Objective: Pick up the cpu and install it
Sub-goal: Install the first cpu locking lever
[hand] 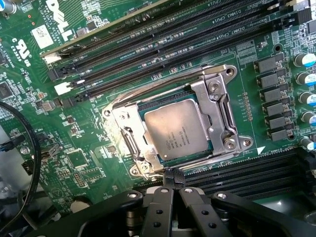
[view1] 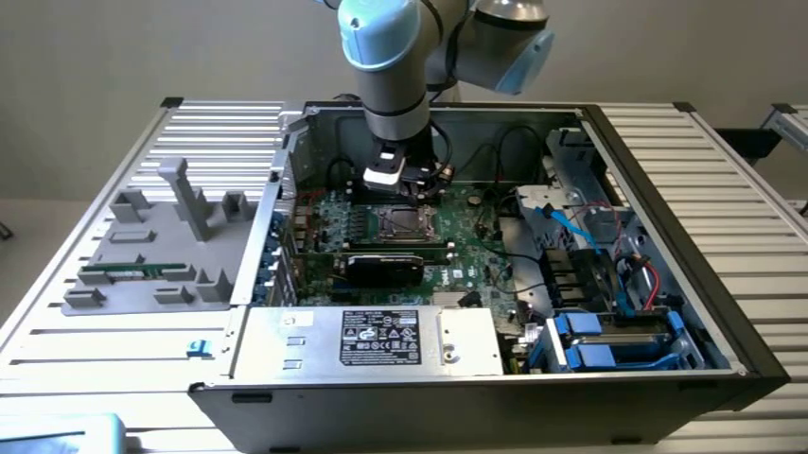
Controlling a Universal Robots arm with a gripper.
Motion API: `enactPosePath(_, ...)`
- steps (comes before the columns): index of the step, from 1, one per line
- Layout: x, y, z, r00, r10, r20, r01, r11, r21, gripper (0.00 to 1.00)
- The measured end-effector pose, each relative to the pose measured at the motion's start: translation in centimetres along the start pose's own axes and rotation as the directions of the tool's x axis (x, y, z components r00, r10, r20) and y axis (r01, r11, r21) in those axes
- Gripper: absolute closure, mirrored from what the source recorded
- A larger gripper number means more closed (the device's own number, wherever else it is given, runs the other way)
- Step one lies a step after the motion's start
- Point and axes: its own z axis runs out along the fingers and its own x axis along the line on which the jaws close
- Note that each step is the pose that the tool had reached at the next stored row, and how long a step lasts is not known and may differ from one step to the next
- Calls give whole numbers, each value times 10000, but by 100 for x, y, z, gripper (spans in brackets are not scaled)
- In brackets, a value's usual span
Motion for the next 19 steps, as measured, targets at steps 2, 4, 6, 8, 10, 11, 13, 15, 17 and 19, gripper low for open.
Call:
enactPosePath(2,-1,0,3,10000,2,3,-2,10000,7,89)
enactPosePath(4,-1,-1,5,10000,4,7,-4,10000,21,89)
enactPosePath(6,-2,-2,7,10000,7,12,-8,10000,36,89)
enactPosePath(8,-2,-3,8,10000,9,16,-10,10000,49,89)
enactPosePath(10,-2,-3,8,10000,11,21,-11,10000,59,89)
enactPosePath(11,-3,-3,7,10000,13,24,-13,10000,64,89)
enactPosePath(13,-3,-1,5,10000,15,31,-15,10000,75,89)
enactPosePath(15,-3,-3,7,10000,20,39,-21,9999,100,89)
enactPosePath(17,-3,-2,6,10000,26,49,-26,9999,130,89)
enactPosePath(19,-4,3,-4,10000,27,59,-28,9999,137,89)
